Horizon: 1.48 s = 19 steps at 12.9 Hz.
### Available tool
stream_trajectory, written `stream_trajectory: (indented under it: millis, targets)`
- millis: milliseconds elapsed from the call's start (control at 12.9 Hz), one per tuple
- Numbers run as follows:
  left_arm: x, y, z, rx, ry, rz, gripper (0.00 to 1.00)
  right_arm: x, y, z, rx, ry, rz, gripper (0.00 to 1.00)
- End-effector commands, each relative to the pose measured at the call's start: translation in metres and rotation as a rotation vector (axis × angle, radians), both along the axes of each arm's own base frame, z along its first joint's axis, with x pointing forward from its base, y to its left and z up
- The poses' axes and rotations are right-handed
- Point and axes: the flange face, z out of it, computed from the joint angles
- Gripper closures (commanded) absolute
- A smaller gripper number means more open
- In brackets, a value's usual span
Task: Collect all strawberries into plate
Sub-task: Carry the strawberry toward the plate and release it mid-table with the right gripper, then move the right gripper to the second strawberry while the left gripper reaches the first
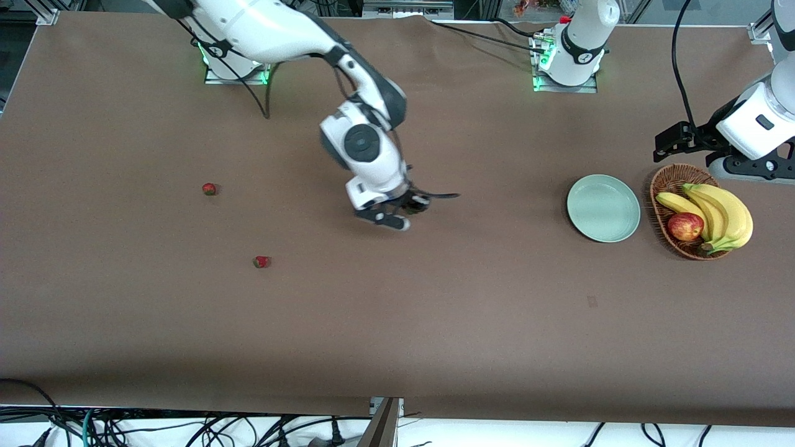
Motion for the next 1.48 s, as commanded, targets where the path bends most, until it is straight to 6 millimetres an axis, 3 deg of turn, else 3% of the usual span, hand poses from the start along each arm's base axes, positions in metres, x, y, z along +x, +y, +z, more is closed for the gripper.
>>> stream_trajectory:
  millis: [0,155,233,311,388,544,699,1010,1243,1398]
  targets:
    - [0.000,-0.001,0.001,-0.022,-0.001,0.006,0.00,-0.019,0.055,-0.026,0.149,-0.056,-0.137,0.86]
    - [0.000,0.000,-0.001,-0.024,0.000,0.008,0.00,-0.050,0.077,-0.054,0.202,-0.080,-0.149,0.83]
    - [-0.001,0.000,-0.003,-0.024,0.003,0.006,0.00,-0.051,0.078,-0.056,0.209,-0.085,-0.157,0.81]
    - [-0.001,0.000,-0.007,-0.024,0.009,0.003,0.00,-0.049,0.077,-0.054,0.213,-0.081,-0.165,0.66]
    - [-0.001,0.000,-0.010,-0.024,0.014,0.002,0.00,-0.047,0.077,-0.049,0.219,-0.083,-0.170,0.39]
    - [-0.003,0.001,-0.024,-0.022,0.026,0.001,0.00,-0.036,0.072,-0.033,0.243,-0.068,-0.236,0.22]
    - [-0.006,0.001,-0.046,-0.017,0.032,-0.001,0.00,-0.011,0.051,-0.013,0.210,-0.061,-0.252,0.16]
    - [-0.017,-0.004,-0.080,-0.012,0.021,-0.010,0.00,0.049,-0.029,0.029,-0.014,0.010,-0.061,0.16]
    - [-0.023,-0.034,-0.115,-0.008,0.008,-0.049,0.00,0.079,-0.116,0.044,-0.197,0.052,0.154,0.16]
    - [-0.028,-0.062,-0.140,-0.002,-0.019,-0.046,0.00,0.091,-0.179,0.044,-0.276,0.058,0.303,0.16]
